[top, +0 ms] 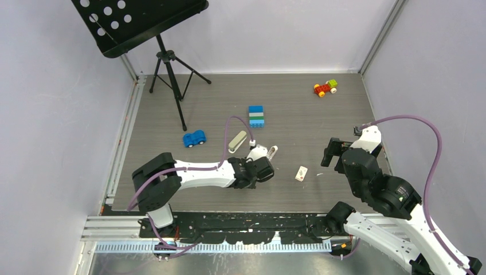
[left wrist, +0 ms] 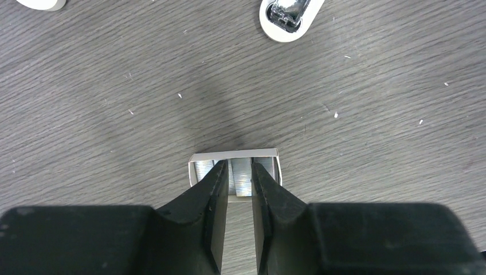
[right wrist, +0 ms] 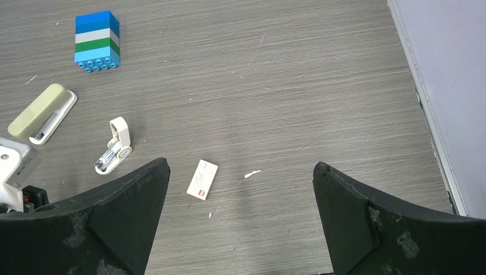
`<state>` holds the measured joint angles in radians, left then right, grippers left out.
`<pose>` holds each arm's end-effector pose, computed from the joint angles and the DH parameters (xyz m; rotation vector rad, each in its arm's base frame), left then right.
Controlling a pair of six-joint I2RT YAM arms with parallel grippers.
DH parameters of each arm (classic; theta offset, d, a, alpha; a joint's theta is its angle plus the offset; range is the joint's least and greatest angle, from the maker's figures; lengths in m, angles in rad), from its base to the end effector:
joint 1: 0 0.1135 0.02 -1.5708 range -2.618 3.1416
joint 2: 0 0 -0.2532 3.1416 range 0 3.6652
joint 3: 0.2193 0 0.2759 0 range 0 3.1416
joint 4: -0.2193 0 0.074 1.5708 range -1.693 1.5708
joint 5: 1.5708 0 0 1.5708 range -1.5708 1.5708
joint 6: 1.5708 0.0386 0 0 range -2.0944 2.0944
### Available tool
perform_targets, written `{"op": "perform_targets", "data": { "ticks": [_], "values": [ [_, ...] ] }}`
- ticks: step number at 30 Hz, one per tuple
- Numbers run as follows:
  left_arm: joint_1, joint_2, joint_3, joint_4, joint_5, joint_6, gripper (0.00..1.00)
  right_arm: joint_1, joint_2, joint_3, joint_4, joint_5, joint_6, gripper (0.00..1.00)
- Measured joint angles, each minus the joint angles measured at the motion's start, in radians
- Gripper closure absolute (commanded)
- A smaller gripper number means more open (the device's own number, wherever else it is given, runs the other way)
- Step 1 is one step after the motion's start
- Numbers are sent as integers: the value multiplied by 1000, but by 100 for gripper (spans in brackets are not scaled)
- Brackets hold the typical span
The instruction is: Load the staples into the stapler
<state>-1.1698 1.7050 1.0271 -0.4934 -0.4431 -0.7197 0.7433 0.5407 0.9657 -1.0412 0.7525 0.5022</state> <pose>0.1494 -0.3099 0.1420 0.4563 2.5150 -0.0819 0.0966 0.0529 0.3505 0.1624 1.9999 -0.0378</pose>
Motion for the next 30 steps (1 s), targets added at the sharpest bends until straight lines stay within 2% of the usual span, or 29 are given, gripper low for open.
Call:
{"op": "perform_targets", "data": {
  "ticks": [3,7,19,26,30],
  "values": [
    [-1,0,0,4,2,-7,85,0,0,0,0,0,0,1],
    [-2,1,2,5,2,-10,89,0,0,0,0,-3,0,1],
    [-3,-21,-5,-12,6,-12,93,0,0,0,0,-5,0,1],
    [-3,-55,-14,-40,-8,-12,73,0,0,0,0,-7,0,1],
    [-3,-66,-34,-41,-10,-16,66,0,3,0,2,-21,-4,0]
  ]
}}
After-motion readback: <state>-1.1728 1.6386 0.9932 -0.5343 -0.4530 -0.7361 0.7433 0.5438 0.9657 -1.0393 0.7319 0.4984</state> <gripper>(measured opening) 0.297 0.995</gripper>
